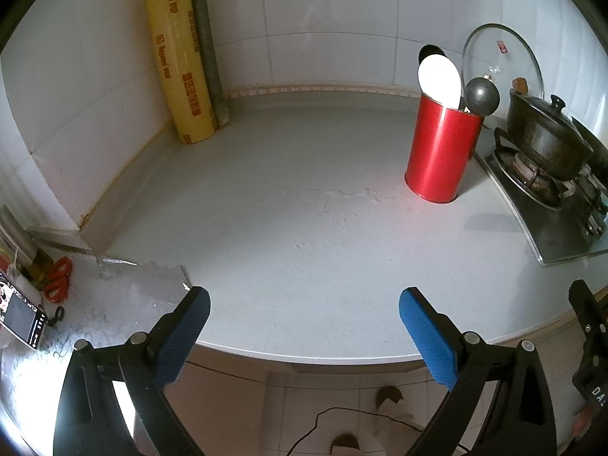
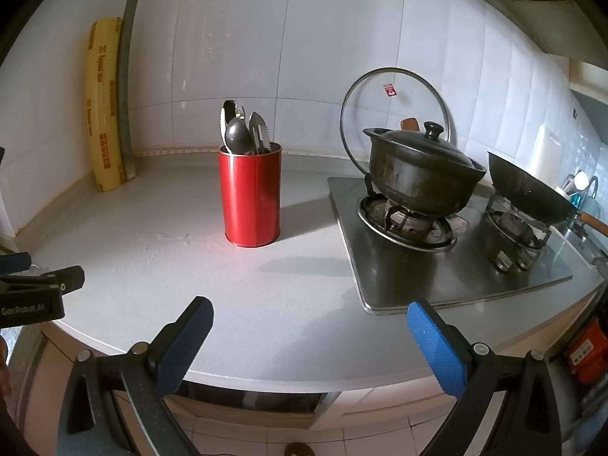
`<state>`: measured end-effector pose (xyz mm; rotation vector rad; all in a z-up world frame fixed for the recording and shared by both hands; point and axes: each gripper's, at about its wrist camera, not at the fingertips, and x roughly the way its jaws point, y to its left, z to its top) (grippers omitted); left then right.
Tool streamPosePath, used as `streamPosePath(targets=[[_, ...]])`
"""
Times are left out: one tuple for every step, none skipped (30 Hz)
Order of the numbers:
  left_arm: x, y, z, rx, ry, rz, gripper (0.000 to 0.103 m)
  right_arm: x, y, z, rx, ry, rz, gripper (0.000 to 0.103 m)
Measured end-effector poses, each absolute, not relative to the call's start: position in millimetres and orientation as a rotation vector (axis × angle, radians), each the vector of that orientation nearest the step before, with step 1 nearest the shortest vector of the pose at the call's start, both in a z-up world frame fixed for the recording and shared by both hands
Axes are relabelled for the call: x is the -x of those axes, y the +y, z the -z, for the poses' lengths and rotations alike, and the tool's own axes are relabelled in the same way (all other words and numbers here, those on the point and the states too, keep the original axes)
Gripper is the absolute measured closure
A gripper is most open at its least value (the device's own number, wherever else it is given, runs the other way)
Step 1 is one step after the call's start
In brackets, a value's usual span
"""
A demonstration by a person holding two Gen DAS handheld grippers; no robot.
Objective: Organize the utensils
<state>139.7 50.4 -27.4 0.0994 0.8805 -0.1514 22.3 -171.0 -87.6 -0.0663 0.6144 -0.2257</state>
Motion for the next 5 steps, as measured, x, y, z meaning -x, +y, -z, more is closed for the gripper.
streamPosePath(targets=[[-138.5, 50.7, 26.8, -0.096, 0.875, 0.154, 0.003, -21.9, -171.0, 87.4, 0.065, 0.614, 0.228, 0.000], [-138.3, 51.3, 26.2, -0.090, 0.873, 0.155, 0.003, -21.4, -171.2, 87.4, 0.063, 0.614, 0.230, 0.000], [-138.5, 51.8, 26.2, -0.084, 0.877, 0.161, 0.003, -21.1, -171.4, 87.5, 0.062, 0.614, 0.230, 0.000], [-138.7, 51.8, 26.2, -0.079, 0.881, 0.167, 0.003, -20.9, -171.6, 87.5, 0.061, 0.614, 0.231, 0.000], [-138.7, 51.7, 26.2, -0.076, 0.883, 0.173, 0.003, -21.0, -171.7, 87.7, 0.060, 0.615, 0.231, 0.000]])
